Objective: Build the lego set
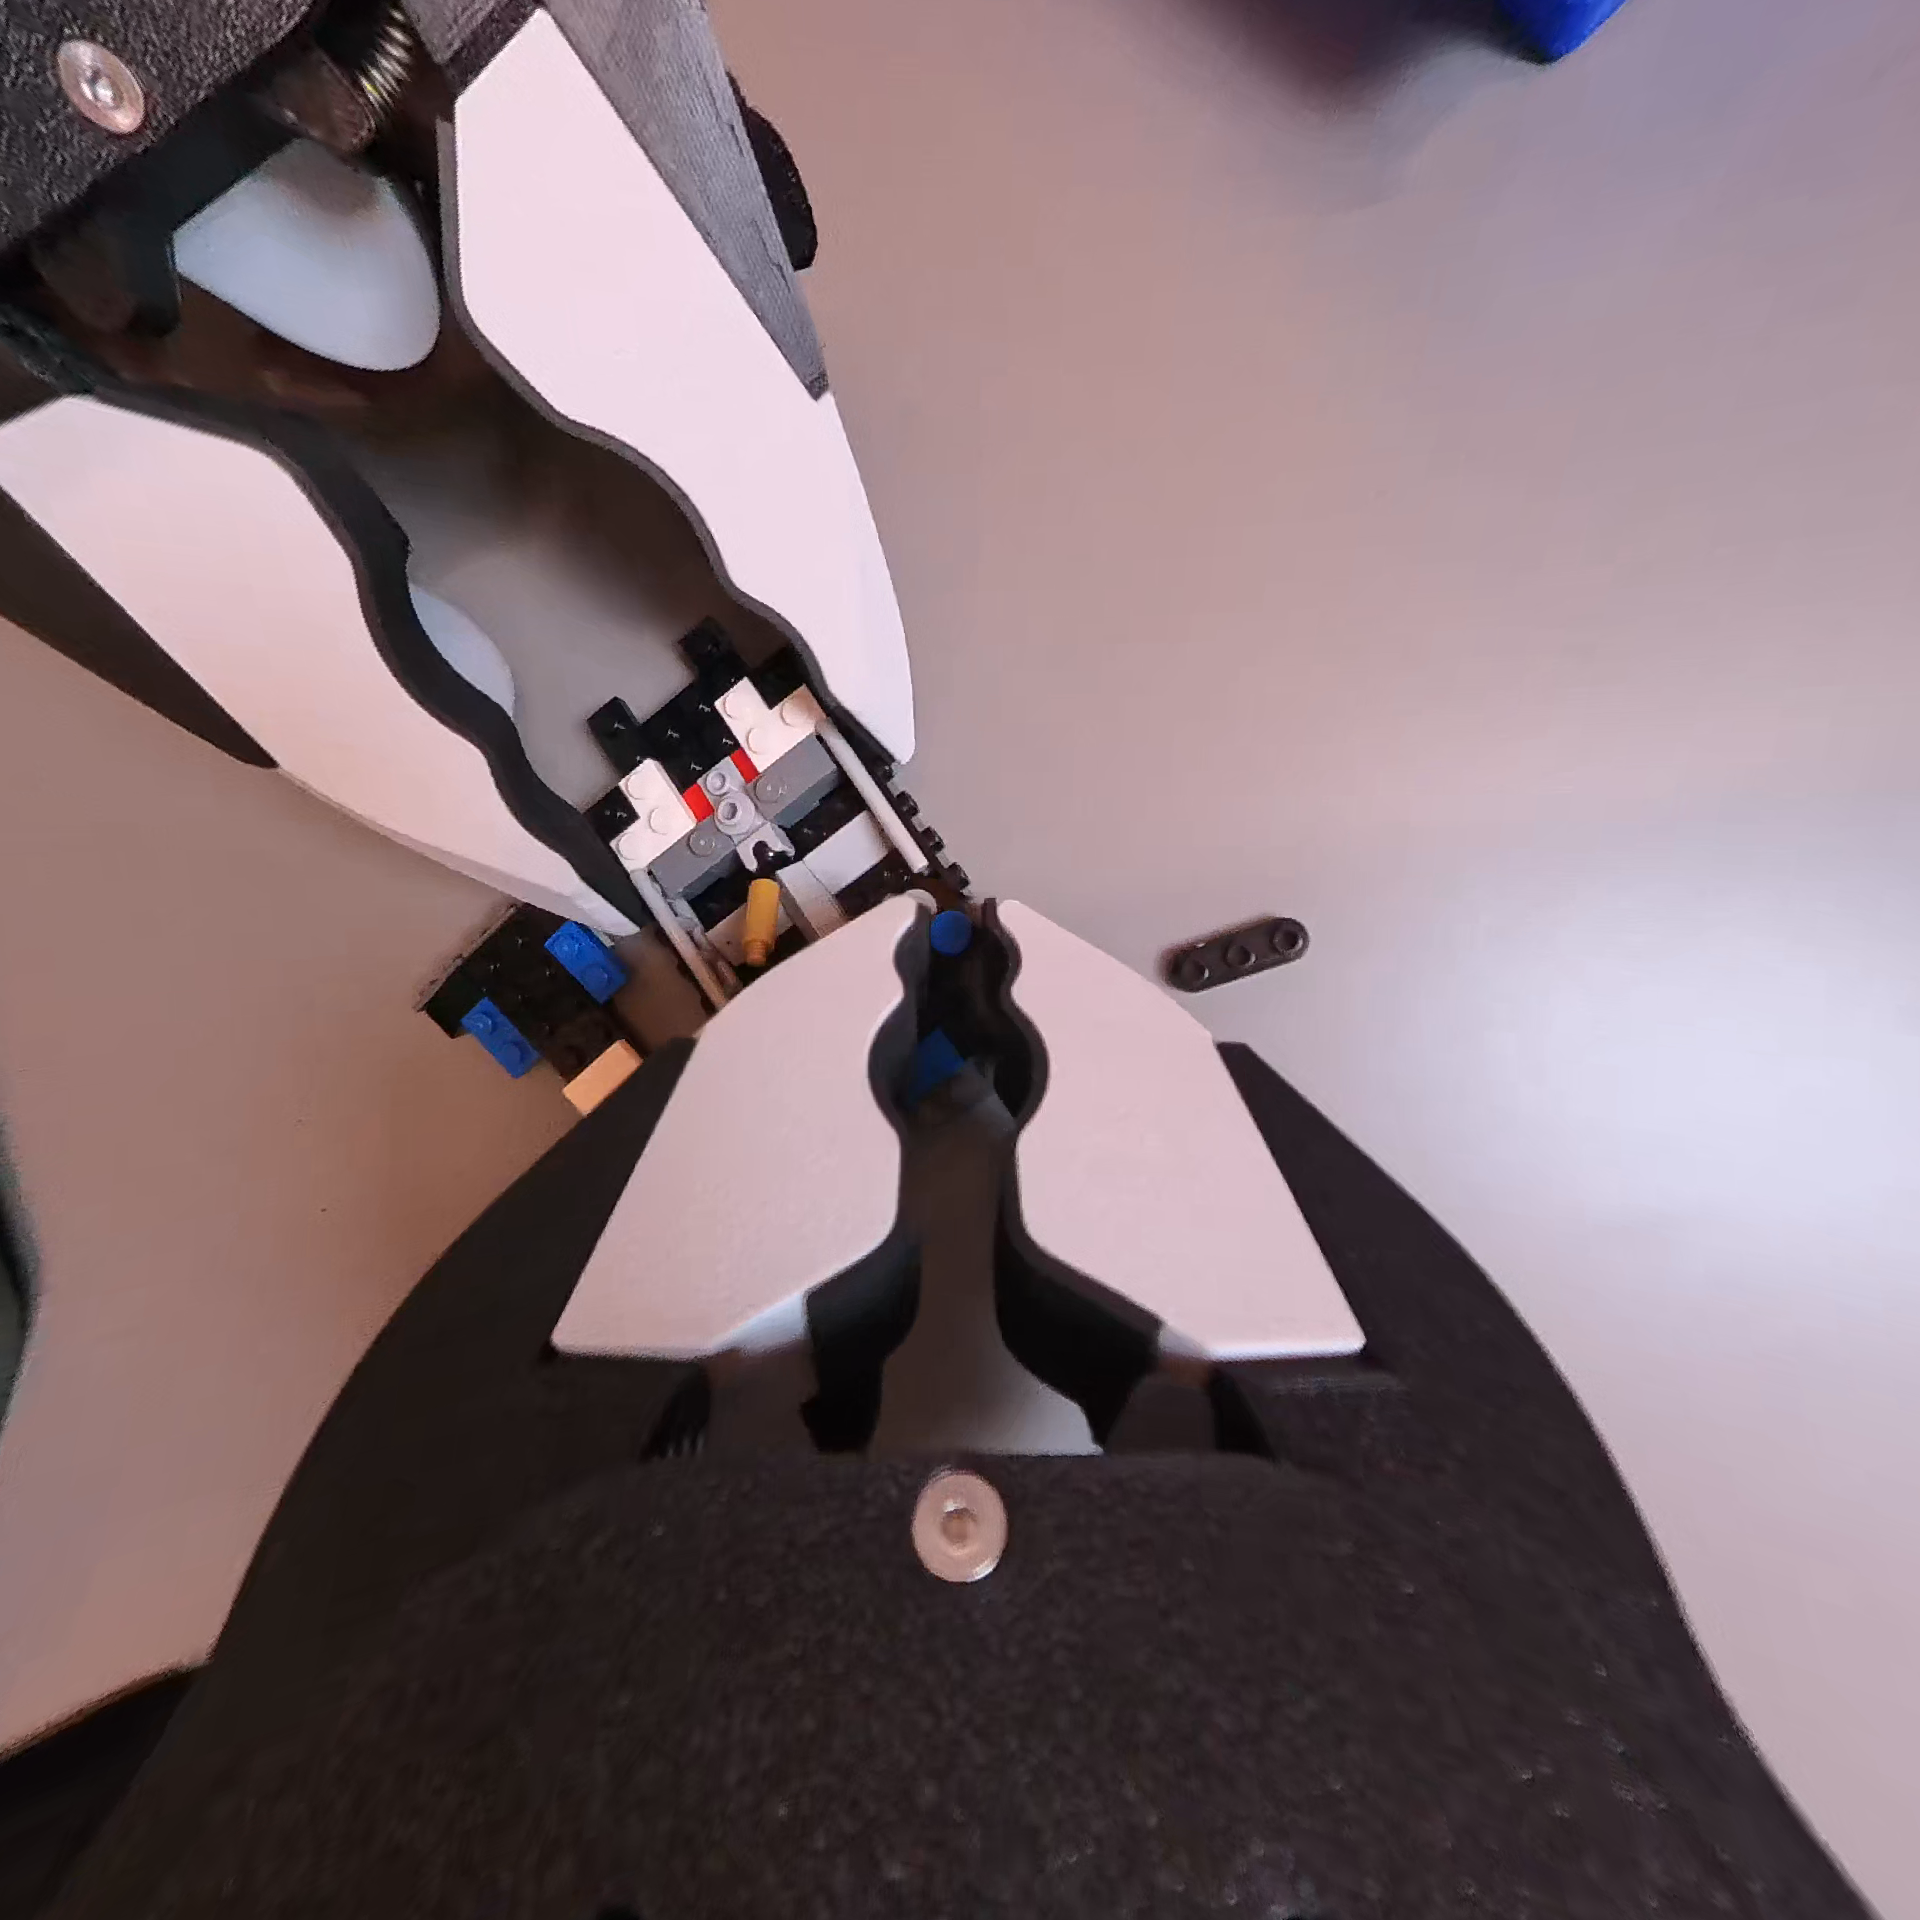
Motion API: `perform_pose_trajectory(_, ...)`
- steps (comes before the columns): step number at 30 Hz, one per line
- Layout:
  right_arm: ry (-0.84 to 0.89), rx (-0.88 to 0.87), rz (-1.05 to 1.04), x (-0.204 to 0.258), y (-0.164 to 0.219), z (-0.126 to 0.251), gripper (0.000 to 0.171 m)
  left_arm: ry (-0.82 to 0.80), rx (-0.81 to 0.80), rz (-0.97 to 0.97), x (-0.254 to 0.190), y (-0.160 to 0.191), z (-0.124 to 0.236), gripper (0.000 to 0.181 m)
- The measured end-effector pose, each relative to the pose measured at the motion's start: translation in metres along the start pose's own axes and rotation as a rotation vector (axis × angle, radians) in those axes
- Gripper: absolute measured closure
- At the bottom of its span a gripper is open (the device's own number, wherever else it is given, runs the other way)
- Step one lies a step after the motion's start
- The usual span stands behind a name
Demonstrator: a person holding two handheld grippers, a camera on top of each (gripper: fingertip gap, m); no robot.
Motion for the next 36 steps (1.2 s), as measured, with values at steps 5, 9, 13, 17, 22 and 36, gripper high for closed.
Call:
perform_pose_trajectory(5,0.096,-0.096,0.160,0.003,-0.001,0.000,0.165,-0.019,0.031,0.012,0.001,0.000,0.000,0.127)
perform_pose_trajectory(9,0.123,-0.259,0.157,0.007,0.004,0.005,0.165,-0.001,0.034,0.014,0.000,-0.001,0.000,0.126)
perform_pose_trajectory(13,0.111,-0.472,0.104,0.012,-0.005,0.024,0.165,0.005,0.056,0.011,-0.002,-0.001,-0.002,0.126)
perform_pose_trajectory(17,0.133,-0.612,0.104,0.014,-0.018,0.049,0.165,0.008,0.040,0.011,-0.002,-0.001,-0.002,0.127)
perform_pose_trajectory(22,0.165,-0.704,0.261,0.039,-0.031,0.062,0.165,0.094,-0.128,0.131,0.000,-0.018,0.012,0.122)
perform_pose_trajectory(36,0.279,-0.723,0.590,0.089,-0.051,0.063,0.164,0.685,-0.555,0.654,-0.025,-0.070,0.054,0.166)
Point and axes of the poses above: each gripper's, where its closed fingertips meet, z back along the fingers, y out of its underside, x = y × z across the jaws, the point moved 4 cm from there along z, back along the fingers, and after that the axes turned 11 degrees about -x, right-handed, at the moved point
